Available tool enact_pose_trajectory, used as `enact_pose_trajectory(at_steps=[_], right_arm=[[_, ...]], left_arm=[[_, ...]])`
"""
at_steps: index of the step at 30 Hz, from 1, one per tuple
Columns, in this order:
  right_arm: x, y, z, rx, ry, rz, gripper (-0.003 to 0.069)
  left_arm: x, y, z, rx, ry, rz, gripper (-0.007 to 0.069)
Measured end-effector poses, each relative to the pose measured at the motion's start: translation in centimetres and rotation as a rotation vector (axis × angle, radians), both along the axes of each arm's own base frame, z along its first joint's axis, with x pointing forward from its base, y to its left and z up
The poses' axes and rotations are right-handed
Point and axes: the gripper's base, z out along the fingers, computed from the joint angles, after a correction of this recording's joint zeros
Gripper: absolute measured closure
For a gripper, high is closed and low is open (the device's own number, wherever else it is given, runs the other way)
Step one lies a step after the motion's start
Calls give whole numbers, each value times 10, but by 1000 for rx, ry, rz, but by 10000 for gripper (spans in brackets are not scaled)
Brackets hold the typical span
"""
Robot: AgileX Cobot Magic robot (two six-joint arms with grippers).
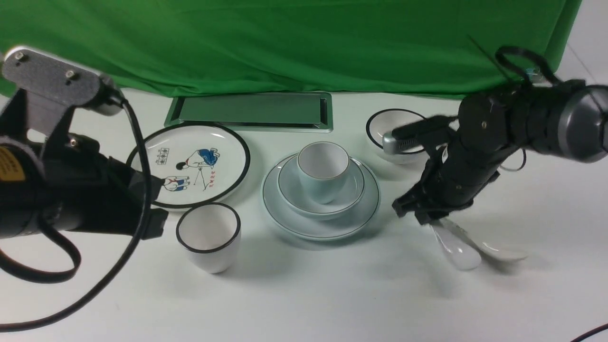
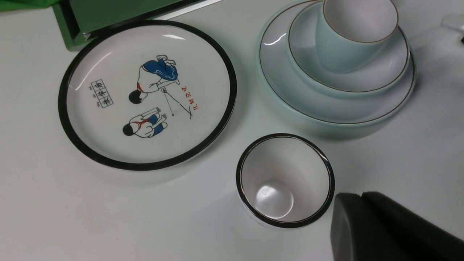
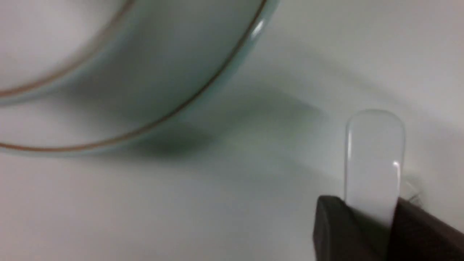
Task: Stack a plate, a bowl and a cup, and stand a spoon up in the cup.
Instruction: Use the right arm to grab a blue soup spoon, then use the right arm to put the blue soup spoon into the blue teacup in the middle
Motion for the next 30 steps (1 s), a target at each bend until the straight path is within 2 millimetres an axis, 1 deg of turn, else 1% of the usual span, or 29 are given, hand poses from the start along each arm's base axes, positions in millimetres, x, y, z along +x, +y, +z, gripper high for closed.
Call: enact_pose_trajectory(at_steps=[1, 2, 4, 5, 6, 8, 10, 12, 14, 15, 17, 18, 19, 20, 23, 26, 27, 28, 30], right_arm=[[2, 1, 8, 10, -26, 3, 496], [3, 2, 31, 38, -97, 9, 496], [4, 7, 65, 96, -239, 29, 496], [5, 8, 68, 105, -261, 31, 496], [4, 12, 84, 141, -339, 41, 496], [3, 25, 105, 220, -485, 66, 496], [3, 37, 115, 282, -590, 88, 496], [1, 54, 118, 351, -706, 122, 496], [-2, 71, 114, 419, -806, 154, 496], [-3, 74, 112, 439, -841, 159, 496], [-8, 87, 95, 503, -935, 185, 496], [-9, 90, 90, 530, -981, 189, 496], [-10, 92, 82, 548, -1012, 193, 496], [-9, 95, 69, 561, -1034, 196, 496], [-6, 98, 44, 575, -1064, 195, 496], [0, 101, 18, 567, -1056, 196, 496], [0, 102, 13, 564, -1054, 198, 496], [2, 103, 4, 555, -1047, 201, 496], [4, 104, -4, 545, -1035, 202, 496]], left_arm=[[0, 0, 0, 0, 0, 0, 661], [0, 0, 0, 0, 0, 0, 661], [0, 0, 0, 0, 0, 0, 661], [0, 0, 0, 0, 0, 0, 661], [0, 0, 0, 1, 0, -1, 661], [0, 0, 0, 1, 0, -1, 661], [0, 0, 0, 0, -1, 0, 661], [0, 0, 0, 0, -1, 0, 661], [0, 0, 0, 0, -1, 0, 661], [0, 0, 0, 0, -1, 0, 661], [0, 0, 0, 0, -1, 0, 661], [0, 0, 0, 0, -1, 0, 661], [0, 0, 0, 0, -1, 0, 661], [0, 0, 0, 0, -1, 0, 661], [0, 0, 0, 0, -5, 0, 661], [2, 0, 2, 1, -28, 3, 661], [2, 0, 3, 1, -39, 4, 661], [3, 1, 3, 4, -51, 5, 661], [3, 1, 4, 11, -62, 5, 661]])
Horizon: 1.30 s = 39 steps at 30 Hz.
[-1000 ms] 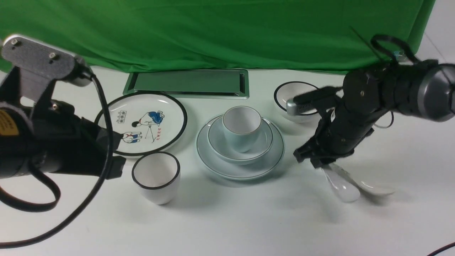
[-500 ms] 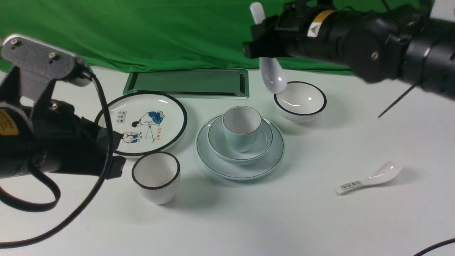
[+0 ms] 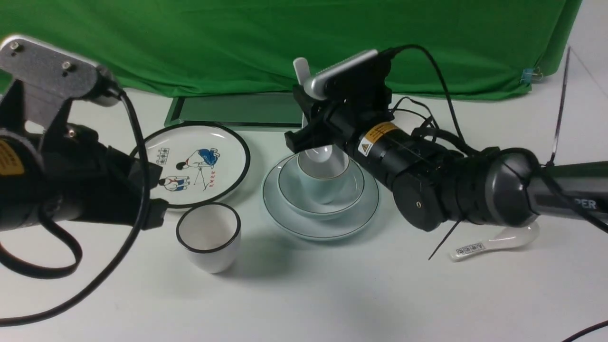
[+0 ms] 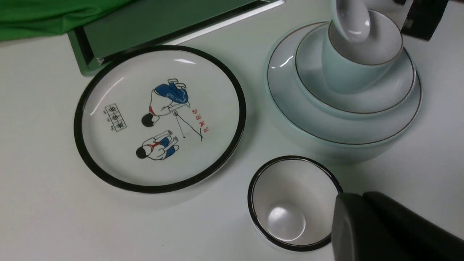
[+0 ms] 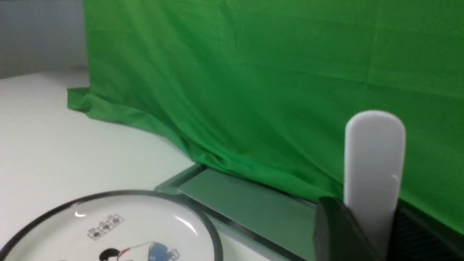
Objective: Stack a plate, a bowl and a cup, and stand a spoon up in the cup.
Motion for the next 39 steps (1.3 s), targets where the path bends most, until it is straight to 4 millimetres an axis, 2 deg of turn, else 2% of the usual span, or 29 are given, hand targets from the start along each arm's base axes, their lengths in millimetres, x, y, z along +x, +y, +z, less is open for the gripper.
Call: enact_pose_trajectory(at_steps=[8, 11, 15, 17, 18, 19, 21, 22, 23, 24, 25, 28, 29, 31, 35, 39], right_arm=[[7, -9, -12, -38, 53, -25, 477], [4, -12, -12, -99, 144, -25, 403], [-7, -19, 14, -151, 224, -23, 363], [-17, -25, 38, -161, 240, -22, 375], [-24, -30, 55, -163, 245, -21, 403], [-27, -31, 61, -163, 246, -21, 409], [-45, -44, 98, -156, 234, -19, 486], [-53, -49, 108, -151, 224, -18, 522], [-56, -50, 111, -152, 224, -18, 529], [-66, -57, 125, -138, 200, -18, 557], [-88, -72, 142, -126, 157, -16, 614], [-122, -94, 160, -93, 85, -15, 648], [-138, -105, 163, -82, 57, -15, 648], [-153, -115, 161, -75, 41, -15, 648], [-202, -147, 161, -33, -40, -17, 645], [-234, -168, 156, 4, -90, -19, 641]], left_arm=[[0, 1, 0, -16, -17, 14, 661], [-11, 5, -6, -38, -56, 26, 661], [-39, 14, -15, -71, -84, 41, 661], [-57, 19, -20, -94, -104, 49, 661], [-69, 23, -24, -111, -122, 54, 661], [-71, 24, -24, -114, -127, 54, 661], [-96, 32, -22, -145, -212, 52, 661], [-104, 35, -22, -152, -245, 51, 661], [-108, 36, -20, -156, -264, 51, 661], [-115, 38, -19, -162, -297, 50, 661], [-129, 44, -18, -160, -371, 49, 661], [-145, 51, -17, -139, -464, 52, 661], [-151, 54, -16, -125, -501, 54, 661], [-155, 56, -16, -115, -531, 57, 661], [-162, 59, -14, -115, -574, 60, 661], [-163, 59, -14, -114, -575, 61, 661]])
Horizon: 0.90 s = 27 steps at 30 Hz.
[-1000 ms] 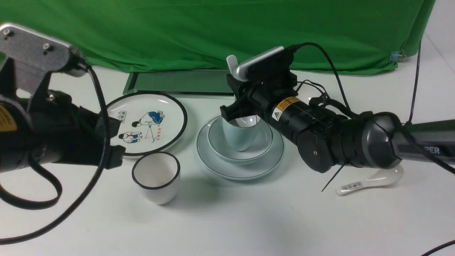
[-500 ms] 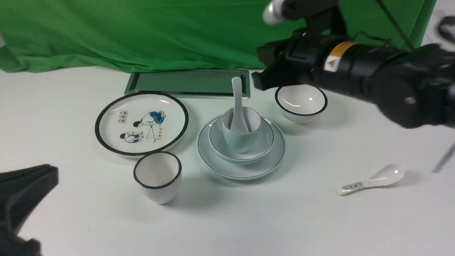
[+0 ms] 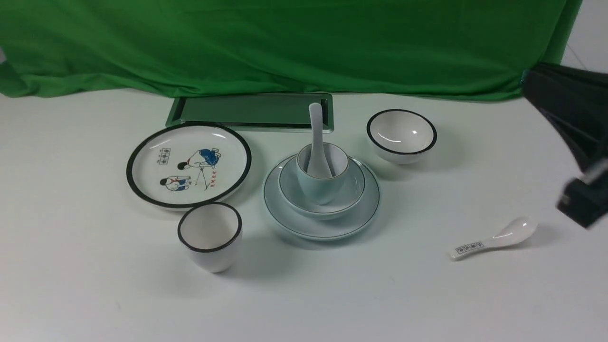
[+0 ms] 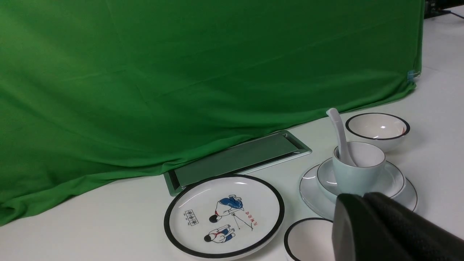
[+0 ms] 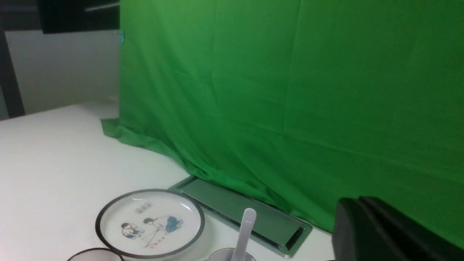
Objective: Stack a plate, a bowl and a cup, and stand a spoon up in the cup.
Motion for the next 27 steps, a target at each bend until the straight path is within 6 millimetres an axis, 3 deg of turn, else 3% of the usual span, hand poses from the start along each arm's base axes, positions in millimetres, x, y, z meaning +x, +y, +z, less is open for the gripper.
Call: enact_pose_trajectory(at_steps=[5, 9, 23, 27], right_arm=[[-31, -20, -1, 52, -76, 0, 626], [-41, -27, 3, 78, -114, 0, 615], [-42, -28, 3, 84, -121, 0, 593], [-46, -34, -18, 36, -120, -30, 646]], left_arm=[[0, 0, 0, 1, 0, 0, 661], [0, 0, 0, 1, 0, 0, 661], [0, 0, 0, 1, 0, 0, 656], [0, 0, 0, 1, 0, 0, 656]])
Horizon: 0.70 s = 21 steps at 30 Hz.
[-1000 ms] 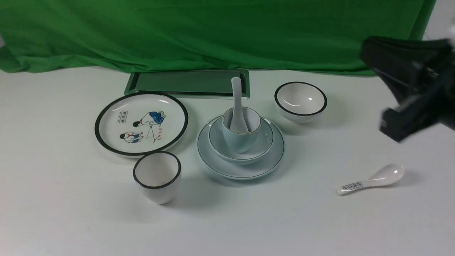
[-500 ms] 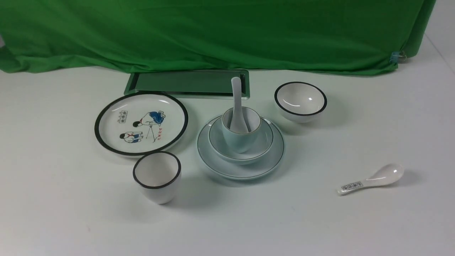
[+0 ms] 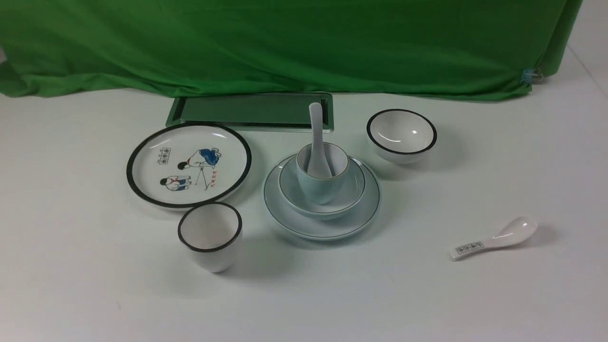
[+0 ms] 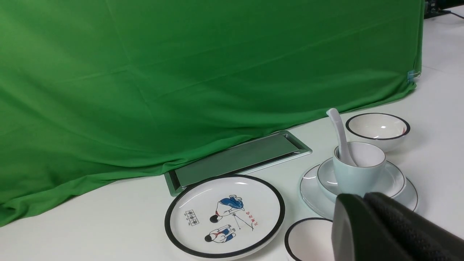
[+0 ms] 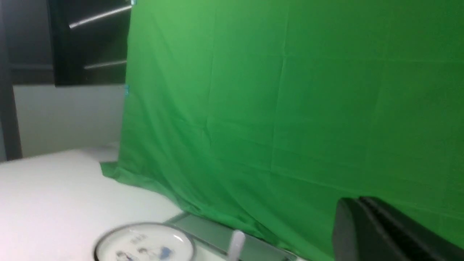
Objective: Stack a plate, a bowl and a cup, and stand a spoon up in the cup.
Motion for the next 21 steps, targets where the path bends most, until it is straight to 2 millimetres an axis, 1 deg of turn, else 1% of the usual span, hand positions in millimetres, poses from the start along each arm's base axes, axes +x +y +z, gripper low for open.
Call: enact_pose_trajectory(at_steps=[1, 2, 5, 6, 7, 8, 9, 10, 12, 13, 14, 16, 18, 19, 21], right_arm=[[-1, -2, -7, -8, 4, -15, 646], [-2, -4, -8, -8, 2, -23, 646], [-6, -17, -49, -25, 59, -123, 646], [-6, -18, -51, -25, 63, -130, 646], [-9, -26, -71, -24, 87, -199, 646], [-9, -26, -76, -25, 99, -207, 646], [-12, -32, -93, -17, 125, -261, 646], [-14, -36, -101, -13, 129, -299, 646], [-19, -42, -125, -8, 158, -367, 646], [-20, -43, -126, -5, 153, -380, 646], [-24, -47, -136, -7, 161, -429, 646], [-29, -51, -141, -16, 159, -481, 646], [-32, -55, -147, -10, 203, -543, 646], [-32, -55, -147, -8, 210, -544, 646], [-33, -58, -154, 34, 289, -595, 648]], left_arm=[[0, 0, 0, 0, 0, 0, 656], [0, 0, 0, 0, 0, 0, 656], [0, 0, 0, 0, 0, 0, 656], [0, 0, 0, 0, 0, 0, 656], [0, 0, 0, 0, 0, 0, 656], [0, 0, 0, 0, 0, 0, 656], [0, 0, 0, 0, 0, 0, 656], [0, 0, 0, 0, 0, 0, 656], [0, 0, 0, 0, 0, 0, 656], [0, 0, 0, 0, 0, 0, 656], [0, 0, 0, 0, 0, 0, 656], [0, 0, 0, 0, 0, 0, 656], [0, 0, 0, 0, 0, 0, 656], [0, 0, 0, 0, 0, 0, 656], [0, 0, 0, 0, 0, 0, 656]])
